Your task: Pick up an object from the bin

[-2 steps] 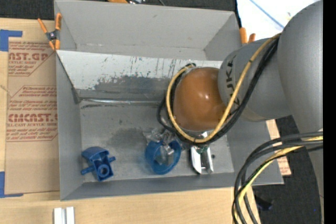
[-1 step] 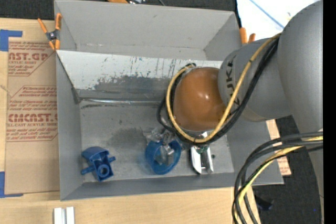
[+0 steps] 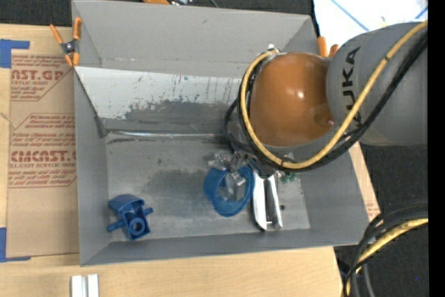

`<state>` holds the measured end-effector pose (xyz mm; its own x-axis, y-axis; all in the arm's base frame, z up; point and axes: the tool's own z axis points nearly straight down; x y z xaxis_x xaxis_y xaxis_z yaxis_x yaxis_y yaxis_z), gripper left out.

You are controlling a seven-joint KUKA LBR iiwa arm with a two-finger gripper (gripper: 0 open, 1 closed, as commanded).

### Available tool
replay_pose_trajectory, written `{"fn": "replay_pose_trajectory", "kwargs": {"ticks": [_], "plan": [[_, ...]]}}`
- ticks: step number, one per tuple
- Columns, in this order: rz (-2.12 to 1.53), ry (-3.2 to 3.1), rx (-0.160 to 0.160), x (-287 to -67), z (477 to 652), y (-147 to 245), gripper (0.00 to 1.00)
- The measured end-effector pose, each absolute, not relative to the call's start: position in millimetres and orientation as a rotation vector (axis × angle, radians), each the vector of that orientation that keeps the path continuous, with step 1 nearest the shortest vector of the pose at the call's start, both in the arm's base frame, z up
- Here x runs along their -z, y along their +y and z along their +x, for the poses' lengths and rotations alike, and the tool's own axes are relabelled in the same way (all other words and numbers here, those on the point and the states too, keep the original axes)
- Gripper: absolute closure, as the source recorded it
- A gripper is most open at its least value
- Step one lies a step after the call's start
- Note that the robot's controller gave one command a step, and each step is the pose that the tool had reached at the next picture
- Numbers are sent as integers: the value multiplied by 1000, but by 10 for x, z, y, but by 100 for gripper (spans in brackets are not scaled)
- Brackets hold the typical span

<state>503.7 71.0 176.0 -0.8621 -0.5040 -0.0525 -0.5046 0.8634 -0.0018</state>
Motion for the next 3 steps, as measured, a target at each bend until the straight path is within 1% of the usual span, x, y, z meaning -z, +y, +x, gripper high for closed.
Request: {"fn": "replay_pose_trajectory", "kwargs": {"ticks": [1, 2, 3], "plan": [[-808, 2985, -19, -2303, 5056, 723, 100], [-806, 3001, -24, -2474, 5039, 724, 100], [-879, 2964, -19, -2745, 5198, 690, 100]]}}
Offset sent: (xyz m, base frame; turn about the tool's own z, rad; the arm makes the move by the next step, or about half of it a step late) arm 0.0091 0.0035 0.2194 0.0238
